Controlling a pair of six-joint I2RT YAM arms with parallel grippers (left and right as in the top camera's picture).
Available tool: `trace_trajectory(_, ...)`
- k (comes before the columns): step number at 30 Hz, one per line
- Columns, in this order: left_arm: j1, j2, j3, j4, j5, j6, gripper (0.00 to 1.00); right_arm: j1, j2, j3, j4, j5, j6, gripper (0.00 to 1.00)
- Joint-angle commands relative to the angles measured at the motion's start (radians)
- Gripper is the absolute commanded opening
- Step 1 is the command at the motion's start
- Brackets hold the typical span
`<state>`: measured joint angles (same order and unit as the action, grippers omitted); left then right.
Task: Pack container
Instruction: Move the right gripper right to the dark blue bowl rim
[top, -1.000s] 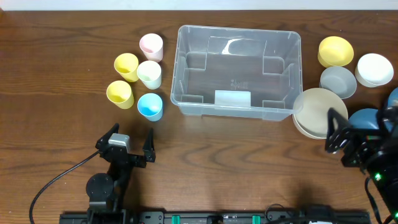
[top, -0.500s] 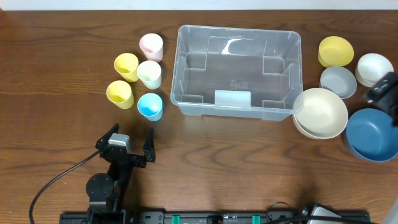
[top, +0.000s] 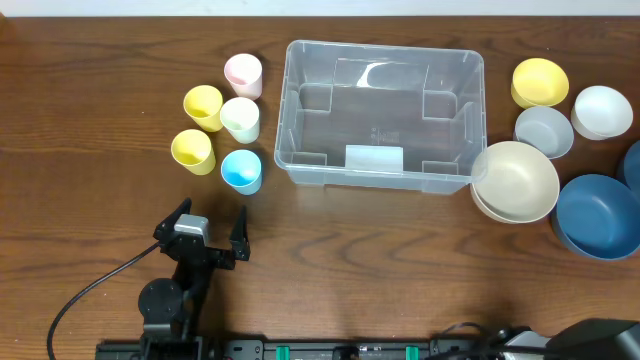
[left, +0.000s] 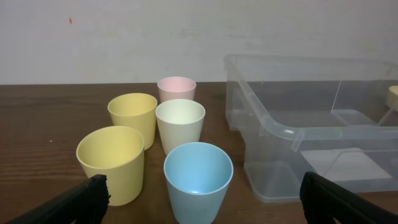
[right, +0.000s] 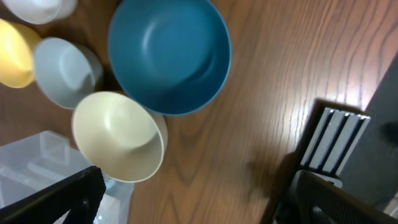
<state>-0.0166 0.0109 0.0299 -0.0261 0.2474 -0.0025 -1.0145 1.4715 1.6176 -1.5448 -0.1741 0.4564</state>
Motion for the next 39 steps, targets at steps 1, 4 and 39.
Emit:
trace_trajectory(1,0.005,-0.007,-0.026,-0.021,-0.001,0.006,0.98,-0.009,0.006,-0.11,0.073,-0.032,-0.007,0.99)
trace_trajectory(4,0.005,-0.007,-0.026,-0.021,-0.001,0.006,0.98,-0.006,0.006,-0.232,0.173,-0.032,-0.019,0.99)
trace_trajectory(39,0.005,-0.007,-0.026,-0.021,-0.001,0.006,0.98,-0.006,0.006,-0.774,0.876,0.039,0.057,0.89)
